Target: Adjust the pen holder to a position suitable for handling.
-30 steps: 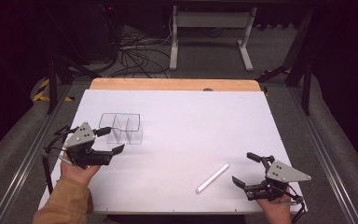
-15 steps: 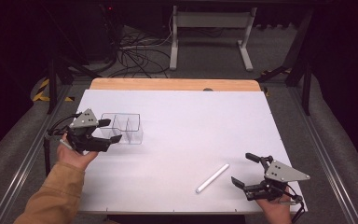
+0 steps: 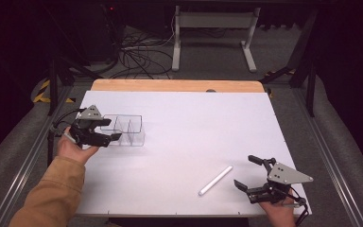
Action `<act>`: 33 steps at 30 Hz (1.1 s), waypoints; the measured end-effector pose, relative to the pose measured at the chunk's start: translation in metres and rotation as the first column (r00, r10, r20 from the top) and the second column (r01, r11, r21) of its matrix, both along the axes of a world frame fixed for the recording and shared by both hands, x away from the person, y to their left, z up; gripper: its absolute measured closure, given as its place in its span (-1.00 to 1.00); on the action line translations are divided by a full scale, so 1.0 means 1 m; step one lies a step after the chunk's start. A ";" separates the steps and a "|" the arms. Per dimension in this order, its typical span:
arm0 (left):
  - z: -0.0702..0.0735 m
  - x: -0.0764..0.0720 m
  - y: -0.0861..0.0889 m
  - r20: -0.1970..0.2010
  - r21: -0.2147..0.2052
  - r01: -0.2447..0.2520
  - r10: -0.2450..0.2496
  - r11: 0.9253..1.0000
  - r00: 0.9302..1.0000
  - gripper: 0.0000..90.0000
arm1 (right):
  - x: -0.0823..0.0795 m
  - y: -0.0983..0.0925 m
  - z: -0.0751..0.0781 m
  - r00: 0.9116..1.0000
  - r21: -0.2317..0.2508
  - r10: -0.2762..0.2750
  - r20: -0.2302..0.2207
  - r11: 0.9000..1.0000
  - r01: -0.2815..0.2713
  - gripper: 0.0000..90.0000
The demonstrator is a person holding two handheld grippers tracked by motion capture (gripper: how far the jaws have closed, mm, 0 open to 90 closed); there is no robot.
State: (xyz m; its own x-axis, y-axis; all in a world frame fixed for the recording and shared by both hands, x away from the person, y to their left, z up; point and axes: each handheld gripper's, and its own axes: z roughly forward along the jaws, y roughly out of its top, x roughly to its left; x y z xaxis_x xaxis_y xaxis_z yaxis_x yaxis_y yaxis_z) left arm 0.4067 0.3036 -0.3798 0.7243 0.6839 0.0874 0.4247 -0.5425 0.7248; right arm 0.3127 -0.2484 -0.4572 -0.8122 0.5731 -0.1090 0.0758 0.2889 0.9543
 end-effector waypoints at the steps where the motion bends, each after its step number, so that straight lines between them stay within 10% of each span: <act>1: 0.000 0.001 0.000 -0.008 0.007 -0.002 0.002 1.000 1.000 -0.31 | 0.000 0.000 0.000 1.000 0.000 0.000 0.000 1.000 0.000 -0.85; 21: -0.018 0.026 -0.006 -0.128 0.116 0.003 0.012 0.993 0.992 -0.25 | 0.000 0.001 -0.001 1.000 -0.001 0.003 -0.004 1.000 -0.003 -0.85; 33: -0.025 0.028 -0.017 -0.153 0.222 0.001 0.034 0.975 0.988 0.07 | 0.001 0.001 -0.001 1.000 -0.004 0.007 -0.002 1.000 -0.007 -0.85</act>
